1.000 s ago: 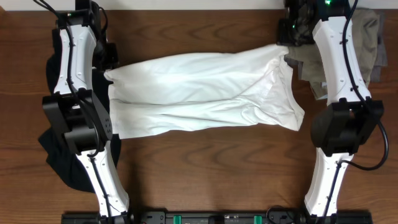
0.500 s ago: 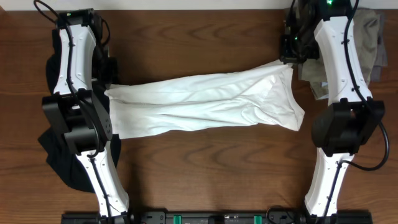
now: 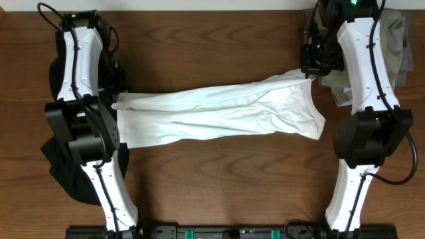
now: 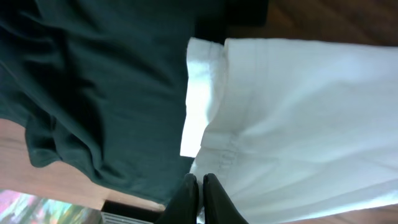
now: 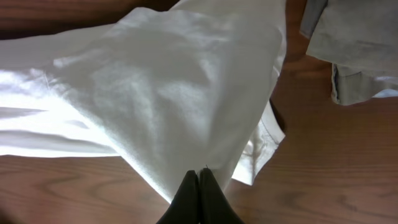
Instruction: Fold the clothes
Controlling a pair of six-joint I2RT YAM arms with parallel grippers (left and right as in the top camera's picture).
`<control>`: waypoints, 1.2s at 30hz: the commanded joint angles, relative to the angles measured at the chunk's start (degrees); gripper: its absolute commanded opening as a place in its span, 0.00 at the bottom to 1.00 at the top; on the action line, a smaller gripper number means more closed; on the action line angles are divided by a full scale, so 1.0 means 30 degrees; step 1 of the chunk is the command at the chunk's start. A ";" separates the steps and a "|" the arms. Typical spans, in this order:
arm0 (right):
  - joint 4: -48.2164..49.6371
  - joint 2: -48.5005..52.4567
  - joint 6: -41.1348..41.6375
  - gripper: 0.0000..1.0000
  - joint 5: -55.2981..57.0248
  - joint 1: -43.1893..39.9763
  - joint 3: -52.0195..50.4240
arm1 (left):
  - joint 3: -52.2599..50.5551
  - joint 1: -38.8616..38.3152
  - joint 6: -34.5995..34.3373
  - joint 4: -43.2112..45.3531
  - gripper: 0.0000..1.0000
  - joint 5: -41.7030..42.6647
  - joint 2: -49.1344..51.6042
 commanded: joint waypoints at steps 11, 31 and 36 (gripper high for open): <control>0.1384 -0.0721 0.0022 0.08 0.0087 -0.0029 -0.4262 | -0.3235 0.0066 0.0211 0.0780 0.31 -0.0634 -0.0619; 0.2514 -0.1384 -0.1151 0.43 0.0342 -0.0984 -0.4320 | -0.3526 0.0080 0.0219 0.0918 0.51 -0.0707 -0.0627; 0.2943 -0.1610 -0.1610 0.49 -0.0670 -0.0845 -0.3402 | -0.3643 0.0087 0.0721 0.1501 0.51 0.0459 -0.0627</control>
